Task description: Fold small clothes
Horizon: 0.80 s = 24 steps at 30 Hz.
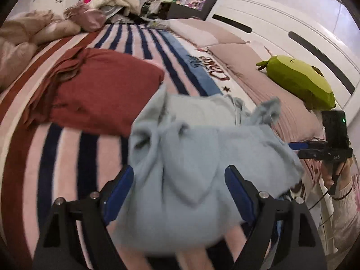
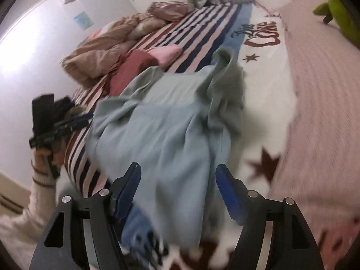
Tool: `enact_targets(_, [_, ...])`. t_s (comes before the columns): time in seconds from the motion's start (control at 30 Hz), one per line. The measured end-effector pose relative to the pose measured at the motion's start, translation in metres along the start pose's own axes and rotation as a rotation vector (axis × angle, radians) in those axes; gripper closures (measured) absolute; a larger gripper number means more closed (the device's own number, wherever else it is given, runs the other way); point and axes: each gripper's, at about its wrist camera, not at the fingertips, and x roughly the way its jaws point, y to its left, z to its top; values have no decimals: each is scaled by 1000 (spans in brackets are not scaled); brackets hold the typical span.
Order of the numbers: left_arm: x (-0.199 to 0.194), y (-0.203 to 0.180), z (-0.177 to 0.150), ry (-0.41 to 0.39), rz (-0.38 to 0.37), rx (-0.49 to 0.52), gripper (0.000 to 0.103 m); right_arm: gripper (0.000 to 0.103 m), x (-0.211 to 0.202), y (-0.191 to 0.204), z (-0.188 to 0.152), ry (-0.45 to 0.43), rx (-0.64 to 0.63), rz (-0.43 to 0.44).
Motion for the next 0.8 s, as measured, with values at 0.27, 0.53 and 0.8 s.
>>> enact_targets(0.27, [14, 4, -52, 83, 42, -52, 49, 75, 9, 5, -49, 13, 20, -105])
enact_targets(0.53, [-32, -26, -45, -40, 118, 54, 97, 93, -21, 40, -33, -130, -88, -187])
enact_targets(0.8, [-46, -31, 35, -198, 91, 17, 97, 95, -35, 47, 35, -235, -126, -222])
